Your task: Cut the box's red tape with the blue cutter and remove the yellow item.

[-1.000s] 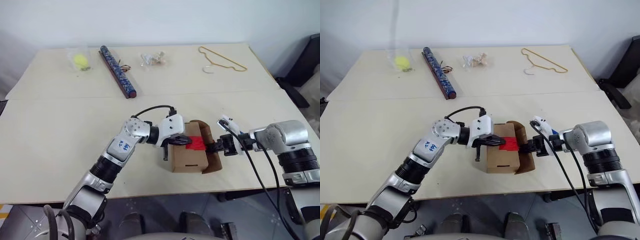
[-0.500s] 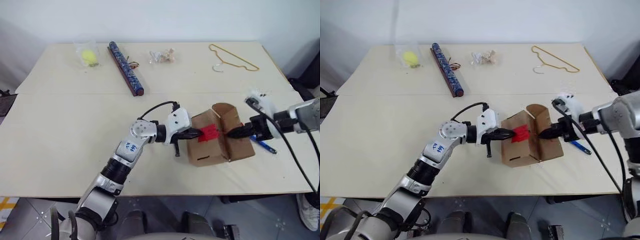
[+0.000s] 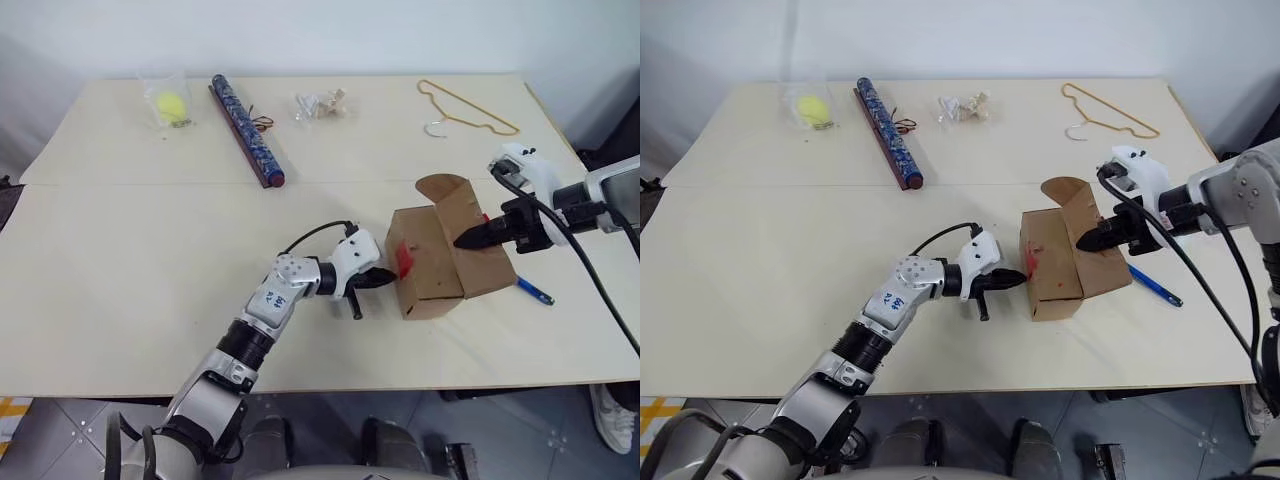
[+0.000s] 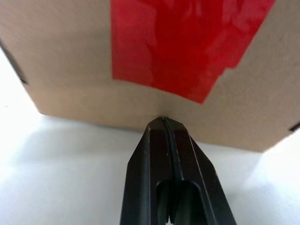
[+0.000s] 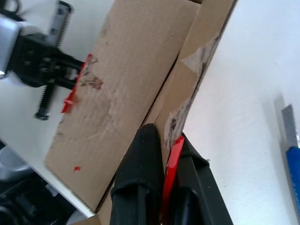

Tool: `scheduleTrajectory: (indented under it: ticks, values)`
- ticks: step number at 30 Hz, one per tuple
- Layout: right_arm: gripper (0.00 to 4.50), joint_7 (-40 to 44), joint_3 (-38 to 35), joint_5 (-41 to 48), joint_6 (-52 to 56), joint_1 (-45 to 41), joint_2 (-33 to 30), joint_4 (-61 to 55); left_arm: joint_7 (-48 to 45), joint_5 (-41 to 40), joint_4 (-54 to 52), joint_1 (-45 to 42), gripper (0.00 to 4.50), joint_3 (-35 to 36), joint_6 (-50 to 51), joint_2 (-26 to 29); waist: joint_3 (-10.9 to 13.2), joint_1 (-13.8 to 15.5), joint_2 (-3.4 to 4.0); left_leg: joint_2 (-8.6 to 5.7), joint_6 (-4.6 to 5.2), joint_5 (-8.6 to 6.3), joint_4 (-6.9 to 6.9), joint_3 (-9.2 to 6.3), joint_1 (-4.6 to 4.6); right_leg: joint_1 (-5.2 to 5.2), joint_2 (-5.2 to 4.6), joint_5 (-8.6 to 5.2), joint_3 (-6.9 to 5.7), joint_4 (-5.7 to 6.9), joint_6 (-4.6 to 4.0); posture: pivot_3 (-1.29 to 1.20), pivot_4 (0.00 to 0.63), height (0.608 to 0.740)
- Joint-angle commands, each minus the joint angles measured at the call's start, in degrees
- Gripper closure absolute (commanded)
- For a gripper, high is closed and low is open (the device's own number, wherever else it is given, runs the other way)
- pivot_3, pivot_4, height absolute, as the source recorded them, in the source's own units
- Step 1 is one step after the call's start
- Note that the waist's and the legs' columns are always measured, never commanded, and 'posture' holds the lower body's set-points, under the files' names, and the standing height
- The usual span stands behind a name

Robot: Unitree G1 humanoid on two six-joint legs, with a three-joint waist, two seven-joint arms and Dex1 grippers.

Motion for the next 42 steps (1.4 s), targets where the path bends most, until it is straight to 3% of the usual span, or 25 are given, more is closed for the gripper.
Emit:
scheduleTrajectory:
  ticks: [1,8,14,19,26,31,42]
  values:
    - [4.45,-2.1,-0.1,-0.8,0.2,0.3,1.6,-0.2,-0.2,-0.7,-3.2,0.3,4.5,1.1,-0.1,0.7,0.0,-0.2,0.0,0.01,0.0,0.0,0.05,0.0,0.0,0.0,0.0,0.0,0.0,0.03,0.0,0.0,0.15,0.74]
    - [4.45,-6.9,-1.7,-2.3,0.2,-0.8,5.2,0.9,-3.3,-1.1,-6.9,-0.3,4.5,2.3,1.0,6.8,0.0,-1.7,-0.01,0.11,0.0,0.0,0.2,0.1,0.08,0.0,0.01,0.01,0.0,0.27,-0.01,0.0,0.15,0.74]
    - [4.45,-9.0,-2.4,-1.6,0.2,-1.3,5.5,0.8,-13.9,-10.1,-13.9,-5.2,4.5,6.4,3.5,11.0,0.0,-1.7,-0.03,0.22,0.0,0.0,0.33,0.23,0.13,0.0,0.02,0.03,0.01,0.35,-0.06,0.0,0.15,0.74]
    - [4.45,-10.0,-2.6,-1.6,0.2,-1.4,5.9,0.0,-13.2,-12.3,-13.1,-10.4,4.5,6.4,4.5,6.5,0.0,-1.2,-0.04,0.22,0.04,-0.03,0.43,0.27,0.13,0.04,0.02,0.07,0.02,0.35,-0.03,0.0,0.15,0.74]
    - [4.45,-10.6,-2.8,-0.6,0.2,-0.7,6.0,-1.3,-6.7,-5.0,-1.0,-13.2,4.5,2.6,-0.8,0.4,0.0,-1.4,-0.05,0.24,0.05,-0.03,0.41,0.39,0.16,-0.01,0.04,0.09,0.03,0.37,-0.01,0.0,0.15,0.74]
    - [4.45,-10.8,-2.5,-0.7,0.2,0.1,5.7,-1.2,-3.8,0.5,3.3,-13.0,4.5,-0.3,-4.2,0.3,0.0,-1.3,-0.05,0.28,0.05,-0.03,0.4,0.43,0.16,-0.04,0.05,0.09,0.03,0.37,-0.01,0.0,0.15,0.74]
    - [4.45,-8.9,2.7,-0.7,0.2,-1.5,1.3,2.2,-1.0,2.8,1.7,-11.2,4.5,-1.7,1.1,1.1,0.0,-1.2,-0.07,0.31,0.09,-0.06,0.52,0.45,0.21,0.04,0.03,0.16,0.04,0.36,-0.06,0.0,0.15,0.74]
